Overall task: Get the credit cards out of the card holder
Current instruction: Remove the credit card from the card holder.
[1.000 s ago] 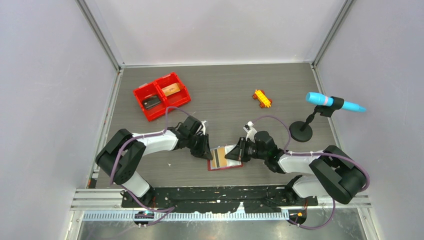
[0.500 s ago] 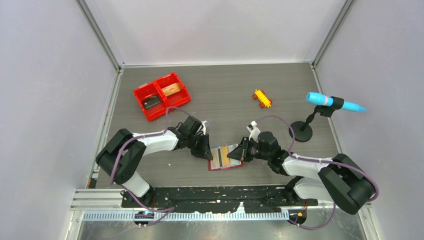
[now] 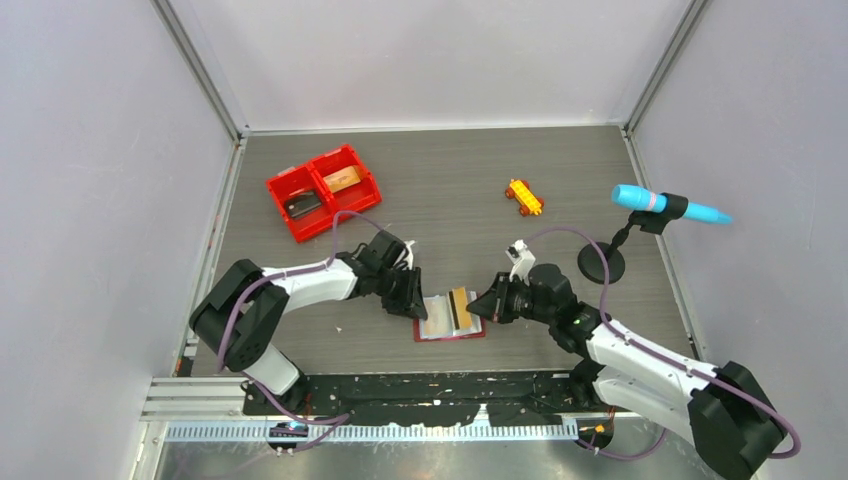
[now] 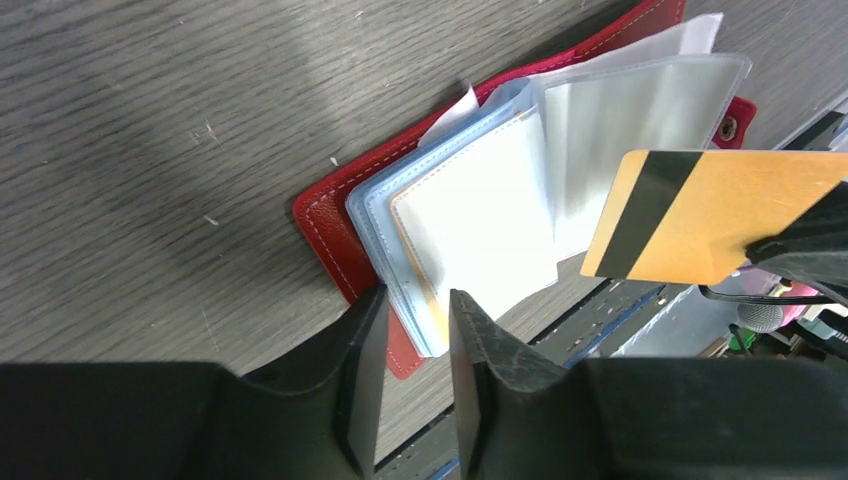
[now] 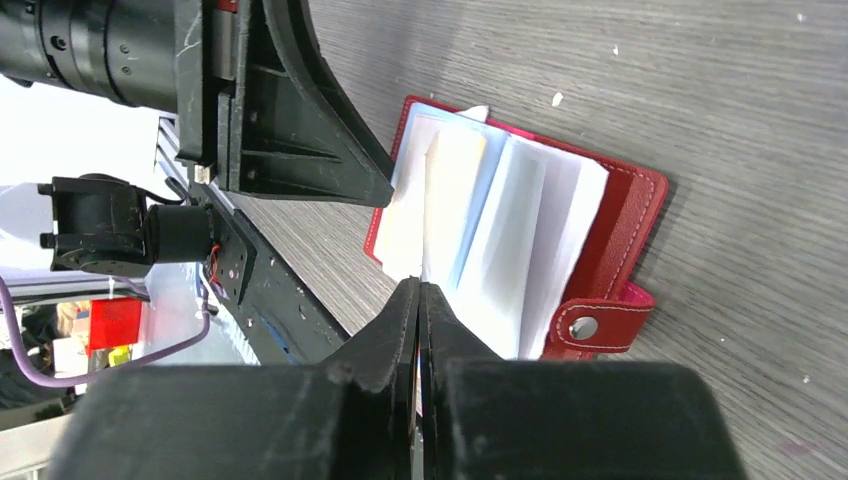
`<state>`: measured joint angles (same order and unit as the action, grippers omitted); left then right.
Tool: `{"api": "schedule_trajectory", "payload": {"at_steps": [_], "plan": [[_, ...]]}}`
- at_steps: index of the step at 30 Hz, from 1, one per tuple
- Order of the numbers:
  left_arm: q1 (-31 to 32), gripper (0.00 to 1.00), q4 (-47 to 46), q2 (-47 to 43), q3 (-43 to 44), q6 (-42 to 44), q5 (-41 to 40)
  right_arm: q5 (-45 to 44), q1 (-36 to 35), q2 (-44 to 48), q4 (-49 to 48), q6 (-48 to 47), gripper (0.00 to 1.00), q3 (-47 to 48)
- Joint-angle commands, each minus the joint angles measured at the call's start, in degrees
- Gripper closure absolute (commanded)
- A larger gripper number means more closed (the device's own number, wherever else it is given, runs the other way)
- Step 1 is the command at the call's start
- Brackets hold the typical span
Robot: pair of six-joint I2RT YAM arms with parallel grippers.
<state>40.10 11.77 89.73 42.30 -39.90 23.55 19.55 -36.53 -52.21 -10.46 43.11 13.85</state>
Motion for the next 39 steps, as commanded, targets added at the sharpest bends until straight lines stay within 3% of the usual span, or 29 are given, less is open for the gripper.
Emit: {"api": "schedule_trajectory", "payload": {"at_steps": [1, 11, 16, 22, 25, 39], "plan": [[0.2, 0.66, 4.0, -3.4, 4.2, 1.2, 0.2, -2.4, 0.2, 3.9, 5.3, -8.9, 0.95, 4.8], [0.2, 0.53, 17.8, -12.0, 14.0, -1.0, -6.2, -10.1, -2.3, 10.2, 6.6, -26.4, 0.95, 6.7], [0.2, 0.49, 22.6, -16.1, 19.1, -2.0, -6.8, -23.9, -10.3, 12.5, 3.9, -34.6, 0.95, 6.8], [0.1, 0.43, 20.1, -18.4, 20.9, -7.8, -2.6, -39.7, -24.2, 9.5, -1.5, -48.9, 0.95, 6.9], [0.1, 0.40, 18.0, -18.7, 20.1, -9.6, 0.3, -46.1, -28.5, 8.6, -2.1, -51.2, 0.95, 7.9], [0.1, 0.40, 12.3, -14.3, 17.2, -11.9, 4.6, -54.6, -39.2, 2.9, -2.6, -54.8, 0.95, 13.0]]}}
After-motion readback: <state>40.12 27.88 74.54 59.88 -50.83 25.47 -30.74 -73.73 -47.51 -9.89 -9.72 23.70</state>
